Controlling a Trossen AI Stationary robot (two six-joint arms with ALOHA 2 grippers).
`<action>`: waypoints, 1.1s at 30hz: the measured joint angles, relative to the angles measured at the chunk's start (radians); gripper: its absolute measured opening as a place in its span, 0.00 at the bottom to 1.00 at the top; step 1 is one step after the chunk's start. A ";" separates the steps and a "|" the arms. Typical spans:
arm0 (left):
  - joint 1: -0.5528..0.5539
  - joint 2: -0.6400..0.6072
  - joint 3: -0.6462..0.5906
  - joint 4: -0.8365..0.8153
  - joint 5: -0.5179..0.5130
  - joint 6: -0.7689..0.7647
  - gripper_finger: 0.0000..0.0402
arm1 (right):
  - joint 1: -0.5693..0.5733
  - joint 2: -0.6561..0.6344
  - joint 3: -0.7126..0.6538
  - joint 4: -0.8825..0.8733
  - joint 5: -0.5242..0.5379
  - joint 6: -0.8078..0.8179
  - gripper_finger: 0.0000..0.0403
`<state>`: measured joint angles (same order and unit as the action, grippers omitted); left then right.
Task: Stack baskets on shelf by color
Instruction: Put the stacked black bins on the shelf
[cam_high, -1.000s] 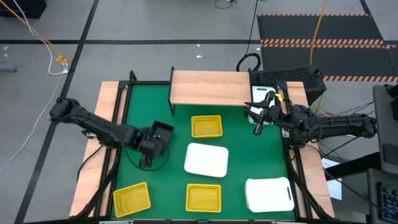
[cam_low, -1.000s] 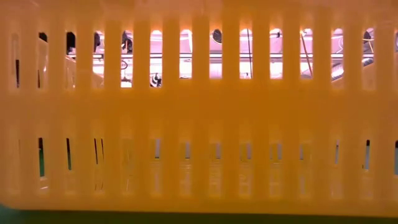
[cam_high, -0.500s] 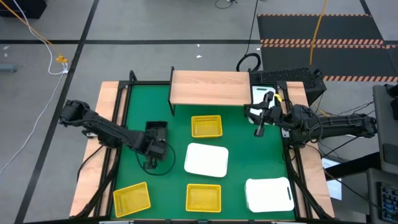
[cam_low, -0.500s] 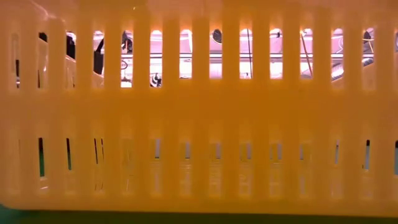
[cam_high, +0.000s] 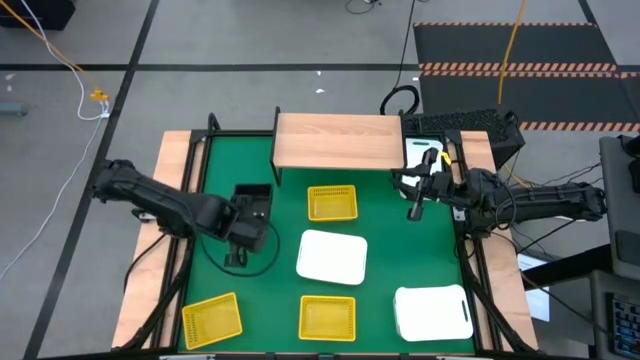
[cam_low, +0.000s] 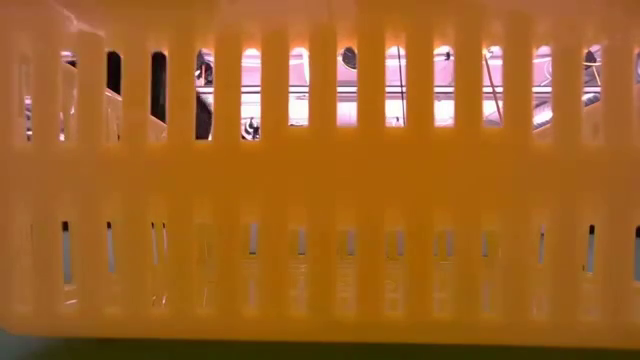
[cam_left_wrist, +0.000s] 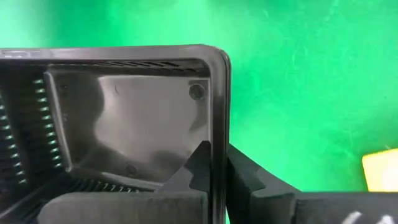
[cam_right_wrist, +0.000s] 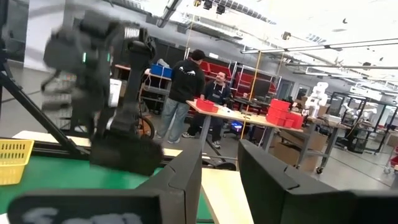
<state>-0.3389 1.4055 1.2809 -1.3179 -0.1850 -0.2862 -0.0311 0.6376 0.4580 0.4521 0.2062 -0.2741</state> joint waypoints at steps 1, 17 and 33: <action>0.000 0.000 0.043 -0.038 -0.016 0.009 0.04 | 0.000 0.000 0.000 -0.001 0.000 0.000 0.25; 0.429 0.042 0.328 0.138 -0.257 0.505 0.04 | 0.000 0.001 0.000 0.069 -0.002 0.000 0.25; 0.733 0.337 0.440 0.325 -0.075 0.781 0.04 | -0.001 0.046 0.000 0.052 0.000 -0.074 0.25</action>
<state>0.3938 1.7429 1.7208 -0.9933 -0.2605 0.4952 -0.0319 0.6834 0.4580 0.5041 0.2065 -0.3484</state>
